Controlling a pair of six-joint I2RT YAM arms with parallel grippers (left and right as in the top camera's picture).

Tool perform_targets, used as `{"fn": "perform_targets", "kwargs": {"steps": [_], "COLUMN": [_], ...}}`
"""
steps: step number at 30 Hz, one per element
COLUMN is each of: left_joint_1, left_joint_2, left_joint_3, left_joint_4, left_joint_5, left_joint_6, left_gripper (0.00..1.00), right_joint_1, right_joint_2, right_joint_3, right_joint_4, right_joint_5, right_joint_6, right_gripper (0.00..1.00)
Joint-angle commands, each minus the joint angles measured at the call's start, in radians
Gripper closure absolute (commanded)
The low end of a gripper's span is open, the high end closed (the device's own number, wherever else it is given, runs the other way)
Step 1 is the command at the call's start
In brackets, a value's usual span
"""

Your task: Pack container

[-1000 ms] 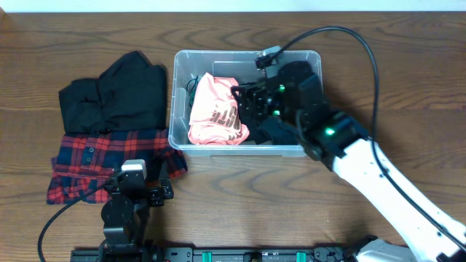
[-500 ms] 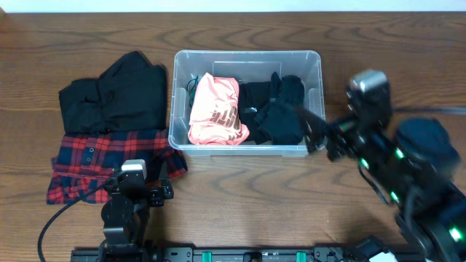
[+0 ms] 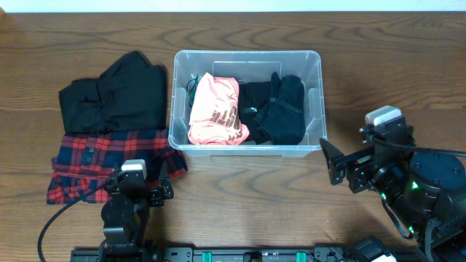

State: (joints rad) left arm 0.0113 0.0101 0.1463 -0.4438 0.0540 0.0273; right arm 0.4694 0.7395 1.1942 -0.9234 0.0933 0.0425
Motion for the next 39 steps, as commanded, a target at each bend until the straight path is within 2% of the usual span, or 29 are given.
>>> {"fn": "perform_targets", "kwargs": {"steps": [1,8,16,26,39], "left_joint_1": [0.003,0.003,0.003,0.003,0.003], "left_joint_2": [-0.007,-0.007,-0.007,-0.007,-0.007], "left_joint_3": [-0.018,-0.018,-0.018,-0.018,-0.018], "left_joint_4": [0.001,0.001,0.001,0.001,0.001], "left_joint_5": [0.01,0.01,0.01,0.01,0.01], "left_joint_6": [0.013,0.013,0.013,0.013,0.013], "left_gripper": [0.02,0.02,0.02,0.02,0.02], "right_joint_1": [-0.02,-0.239,-0.408,-0.425,-0.425], "right_joint_2": [-0.002,-0.083,-0.288,-0.542,-0.698], "right_joint_3": [-0.007,-0.123,-0.394,-0.687,-0.918], "right_joint_4": [-0.005,0.032,0.137,0.199,0.241], "right_joint_5": [0.129,0.073,-0.021,-0.023,-0.023], "right_joint_6": [-0.036,0.005,0.005,0.024,0.051], "right_gripper": [0.01,0.01,0.01,0.01,0.01]}}
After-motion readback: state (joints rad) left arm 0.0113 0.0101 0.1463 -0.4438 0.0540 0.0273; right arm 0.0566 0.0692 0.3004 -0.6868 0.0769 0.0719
